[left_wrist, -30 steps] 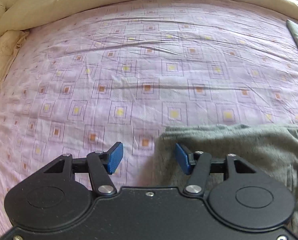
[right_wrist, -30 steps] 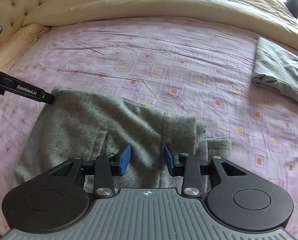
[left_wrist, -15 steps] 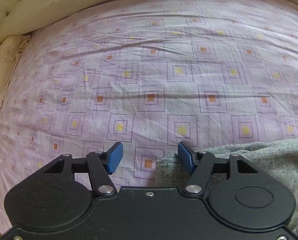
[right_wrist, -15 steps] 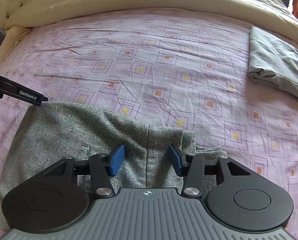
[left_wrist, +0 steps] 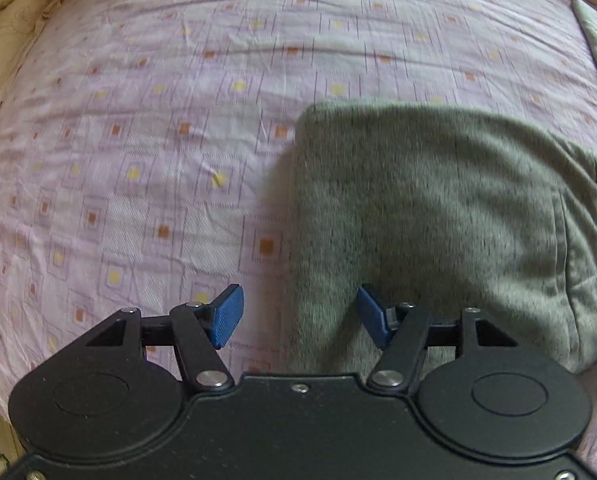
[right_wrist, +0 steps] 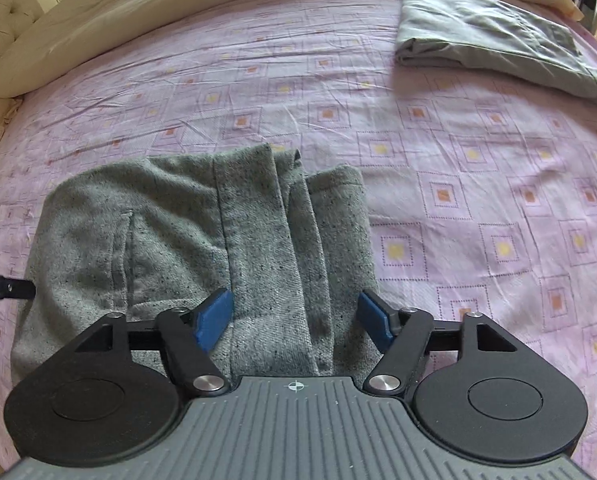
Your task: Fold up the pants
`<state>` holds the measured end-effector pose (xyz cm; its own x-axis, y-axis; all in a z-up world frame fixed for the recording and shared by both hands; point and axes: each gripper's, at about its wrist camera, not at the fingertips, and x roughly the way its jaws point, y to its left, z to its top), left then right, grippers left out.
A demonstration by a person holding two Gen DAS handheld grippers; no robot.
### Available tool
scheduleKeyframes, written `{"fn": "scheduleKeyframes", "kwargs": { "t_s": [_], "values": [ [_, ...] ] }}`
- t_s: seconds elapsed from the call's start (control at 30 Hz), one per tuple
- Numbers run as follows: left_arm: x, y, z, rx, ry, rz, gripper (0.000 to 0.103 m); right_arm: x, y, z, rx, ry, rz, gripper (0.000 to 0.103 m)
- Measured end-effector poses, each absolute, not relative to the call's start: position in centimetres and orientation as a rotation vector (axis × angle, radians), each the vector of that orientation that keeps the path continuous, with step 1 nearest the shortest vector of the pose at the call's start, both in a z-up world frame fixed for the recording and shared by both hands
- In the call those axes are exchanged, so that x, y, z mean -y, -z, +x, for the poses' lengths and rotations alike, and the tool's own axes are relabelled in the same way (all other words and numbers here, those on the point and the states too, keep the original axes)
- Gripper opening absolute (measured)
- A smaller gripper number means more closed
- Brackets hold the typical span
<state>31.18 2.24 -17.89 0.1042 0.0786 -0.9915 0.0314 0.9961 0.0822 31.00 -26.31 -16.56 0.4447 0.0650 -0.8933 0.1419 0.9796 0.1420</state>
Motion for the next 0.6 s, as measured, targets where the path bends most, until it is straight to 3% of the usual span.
{"fn": "scheduleKeyframes", "kwargs": {
  "t_s": [0.1, 0.17, 0.33, 0.6],
  "values": [
    [-1.9, 19.3, 30.1, -1.489, -0.041, 0.121, 0.072, 26.9, 17.4, 31.1, -1.119, 0.057, 0.231, 0.086],
    [-1.8, 19.8, 29.8, -1.475, -0.057, 0.145, 0.085, 27.4, 17.9, 31.5, -1.131, 0.05, 0.253, 0.095],
    [-3.1, 20.6, 30.0, -1.477, -0.085, 0.105, 0.103, 28.4, 18.8, 32.1, -1.143, -0.001, 0.298, 0.102],
    [-5.0, 21.3, 30.5, -1.477, -0.026, -0.028, 0.103, 28.6, 18.9, 32.3, -1.129, -0.05, 0.305, 0.103]
  ]
}}
